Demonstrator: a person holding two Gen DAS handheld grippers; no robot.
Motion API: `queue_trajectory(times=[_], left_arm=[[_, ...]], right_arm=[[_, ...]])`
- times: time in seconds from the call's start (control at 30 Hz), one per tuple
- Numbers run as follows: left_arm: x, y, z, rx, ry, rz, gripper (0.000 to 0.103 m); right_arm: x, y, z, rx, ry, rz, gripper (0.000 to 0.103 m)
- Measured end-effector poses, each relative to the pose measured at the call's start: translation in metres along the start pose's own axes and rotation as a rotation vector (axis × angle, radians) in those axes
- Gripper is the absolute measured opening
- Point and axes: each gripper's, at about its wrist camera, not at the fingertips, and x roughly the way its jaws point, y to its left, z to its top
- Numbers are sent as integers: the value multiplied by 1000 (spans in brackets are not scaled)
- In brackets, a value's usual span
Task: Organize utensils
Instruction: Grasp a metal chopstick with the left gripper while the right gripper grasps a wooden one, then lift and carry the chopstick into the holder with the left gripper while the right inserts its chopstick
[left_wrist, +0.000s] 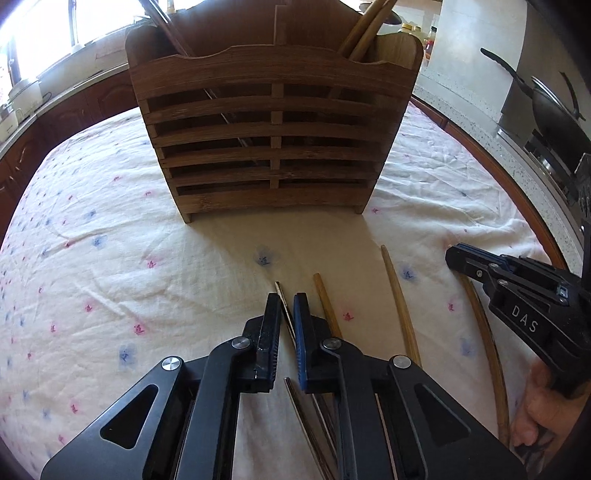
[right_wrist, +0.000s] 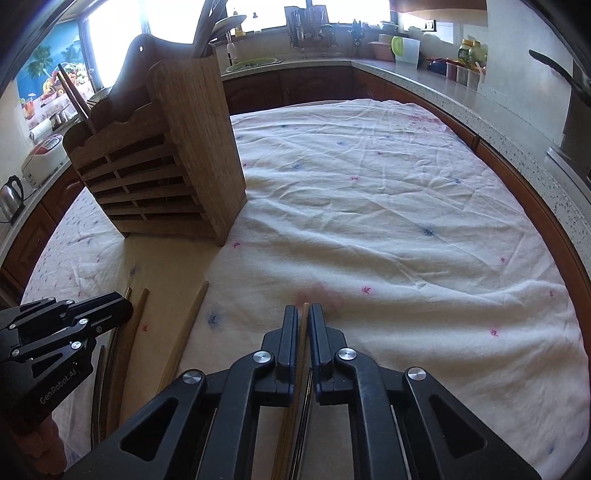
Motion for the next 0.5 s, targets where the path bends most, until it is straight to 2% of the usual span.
queue_trajectory(times=[0.13, 0.5], left_arm=[[-15, 12, -3, -45, -20, -44, 6], [-105, 43, -13, -178, -182, -191, 4]], right_arm=[[-16, -3, 0, 40, -25, 50, 5], [-103, 2, 7, 86, -193, 180, 5]])
